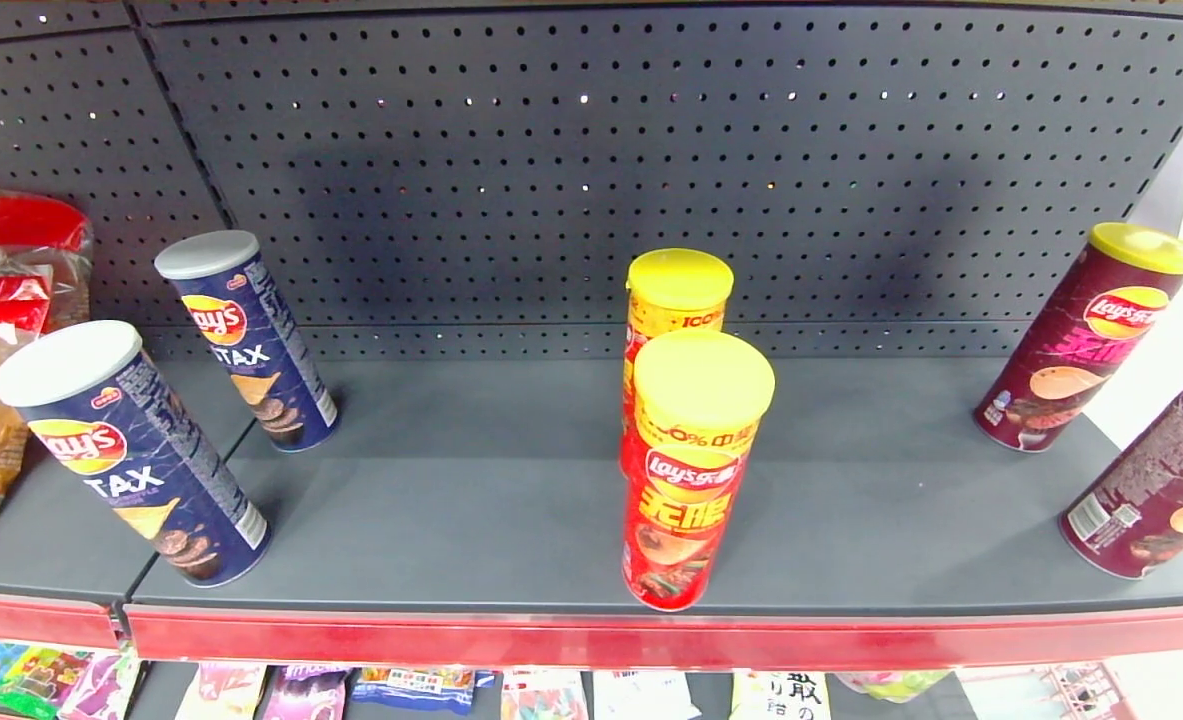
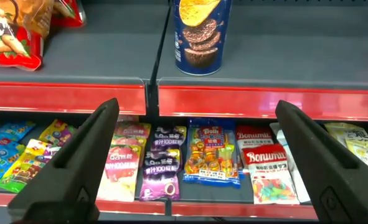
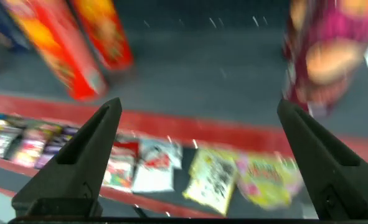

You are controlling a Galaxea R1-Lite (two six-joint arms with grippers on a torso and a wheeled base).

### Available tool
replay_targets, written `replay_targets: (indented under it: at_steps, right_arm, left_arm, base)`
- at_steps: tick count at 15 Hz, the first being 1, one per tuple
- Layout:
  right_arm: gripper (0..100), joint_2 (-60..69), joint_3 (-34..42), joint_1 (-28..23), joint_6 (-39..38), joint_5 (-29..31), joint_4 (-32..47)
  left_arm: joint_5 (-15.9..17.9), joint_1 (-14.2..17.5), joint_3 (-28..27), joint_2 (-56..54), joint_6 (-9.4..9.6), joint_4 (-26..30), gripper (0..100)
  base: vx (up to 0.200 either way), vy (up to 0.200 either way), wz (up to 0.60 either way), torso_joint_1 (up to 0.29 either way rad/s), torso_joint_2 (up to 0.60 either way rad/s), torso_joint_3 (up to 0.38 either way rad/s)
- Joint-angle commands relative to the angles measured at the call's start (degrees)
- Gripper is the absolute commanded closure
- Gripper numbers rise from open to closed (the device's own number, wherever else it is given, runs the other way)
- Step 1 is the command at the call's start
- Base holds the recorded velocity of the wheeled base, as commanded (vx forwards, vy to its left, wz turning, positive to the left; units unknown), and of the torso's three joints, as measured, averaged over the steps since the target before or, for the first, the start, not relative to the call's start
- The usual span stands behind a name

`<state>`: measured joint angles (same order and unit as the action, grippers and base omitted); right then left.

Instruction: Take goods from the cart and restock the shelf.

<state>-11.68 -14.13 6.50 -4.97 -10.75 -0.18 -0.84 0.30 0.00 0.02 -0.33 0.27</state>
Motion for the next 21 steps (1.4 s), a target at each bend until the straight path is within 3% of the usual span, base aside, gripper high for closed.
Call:
replay_targets:
  at_steps: [1,6,8,9,14,21]
  right_arm:
    - [0,-26.7,-15.1,7.4,5.2,-6.3,2.5]
    - [0,-39.1,-12.2,22.7,-1.1,-4.4,2.2]
    - [0,-44.7,-12.9,27.3,-4.3,-0.2,1.2]
    - [0,-50.7,-13.6,29.0,-6.1,4.8,-3.7]
    - [0,-64.9,-14.8,31.6,-5.0,12.4,-15.4]
    - [0,-73.1,-19.7,33.0,-1.4,16.9,-17.0]
  left_arm:
    - [0.0,0.0,0.0,0.0,-0.02,0.0,0]
    - [0.0,0.0,0.0,0.0,-0.02,0.0,0]
    - [0.0,0.0,0.0,0.0,-0.02,0.0,0]
    - [0.0,0.0,0.0,0.0,-0.02,0.0,0]
    - [0.0,0.0,0.0,0.0,-0.02,0.0,0]
    - [0.0,0.0,0.0,0.0,-0.02,0.0,0]
  base:
    - [0.0,0.0,0.0,0.0,0.0,0.0]
    - [0.0,0.0,0.0,0.0,0.0,0.0]
    - [0.0,0.0,0.0,0.0,0.0,0.0]
    - [0.0,0.0,0.0,0.0,0.0,0.0]
    - [0.0,0.0,0.0,0.0,0.0,0.0]
    - [0.0,0.0,0.0,0.0,0.0,0.0]
